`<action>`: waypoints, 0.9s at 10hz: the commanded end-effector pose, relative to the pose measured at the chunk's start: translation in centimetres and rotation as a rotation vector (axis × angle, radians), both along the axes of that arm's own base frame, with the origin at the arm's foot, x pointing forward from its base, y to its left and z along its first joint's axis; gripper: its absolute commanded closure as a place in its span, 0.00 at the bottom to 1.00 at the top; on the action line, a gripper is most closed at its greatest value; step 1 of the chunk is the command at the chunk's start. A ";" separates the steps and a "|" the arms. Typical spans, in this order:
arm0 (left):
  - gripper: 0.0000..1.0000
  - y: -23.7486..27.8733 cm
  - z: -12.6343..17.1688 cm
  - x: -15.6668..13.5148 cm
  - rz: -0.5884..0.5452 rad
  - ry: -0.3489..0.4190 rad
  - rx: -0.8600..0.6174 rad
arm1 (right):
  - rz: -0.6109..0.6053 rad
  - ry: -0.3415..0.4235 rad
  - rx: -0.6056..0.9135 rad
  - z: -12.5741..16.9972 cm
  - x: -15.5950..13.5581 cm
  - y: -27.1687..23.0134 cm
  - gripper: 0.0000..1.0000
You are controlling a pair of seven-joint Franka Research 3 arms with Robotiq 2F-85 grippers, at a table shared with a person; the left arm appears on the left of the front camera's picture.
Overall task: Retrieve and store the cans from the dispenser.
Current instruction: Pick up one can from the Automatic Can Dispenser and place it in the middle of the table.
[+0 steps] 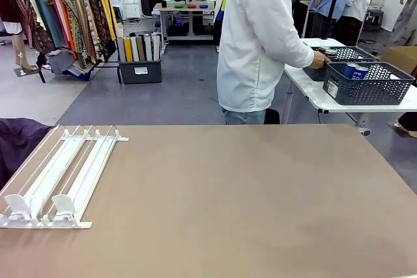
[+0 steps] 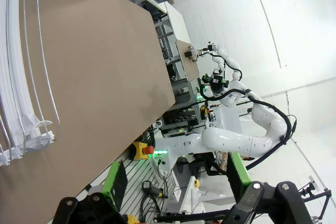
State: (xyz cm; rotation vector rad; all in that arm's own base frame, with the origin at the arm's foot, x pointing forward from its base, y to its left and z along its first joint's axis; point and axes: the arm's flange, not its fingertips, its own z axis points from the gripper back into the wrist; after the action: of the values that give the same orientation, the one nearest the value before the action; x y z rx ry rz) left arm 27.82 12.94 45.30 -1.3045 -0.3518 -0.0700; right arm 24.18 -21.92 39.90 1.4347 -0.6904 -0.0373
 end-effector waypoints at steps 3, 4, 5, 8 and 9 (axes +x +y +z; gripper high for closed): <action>0.00 -0.2 0.3 -0.1 0.005 0.004 -0.016 | 0.010 0.001 0.001 0.4 0.0 0.0 0.00; 0.00 -0.2 0.3 -0.1 0.005 0.004 -0.016 | 0.010 0.001 0.001 0.4 0.0 0.0 0.00; 0.00 -0.2 0.3 -0.1 0.005 0.004 -0.016 | 0.010 0.001 0.001 0.4 0.0 0.0 0.00; 0.00 -0.2 0.3 -0.1 0.005 0.004 -0.016 | 0.010 0.001 0.001 0.4 0.0 0.0 0.00; 0.00 -0.2 0.3 -0.1 0.005 0.004 -0.016 | 0.010 0.001 0.001 0.4 0.0 0.0 0.00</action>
State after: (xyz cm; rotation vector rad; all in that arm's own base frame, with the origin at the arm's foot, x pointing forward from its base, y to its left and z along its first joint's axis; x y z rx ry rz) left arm 27.82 12.94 45.30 -1.3045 -0.3518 -0.0700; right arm 24.18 -21.92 39.90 1.4347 -0.6904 -0.0373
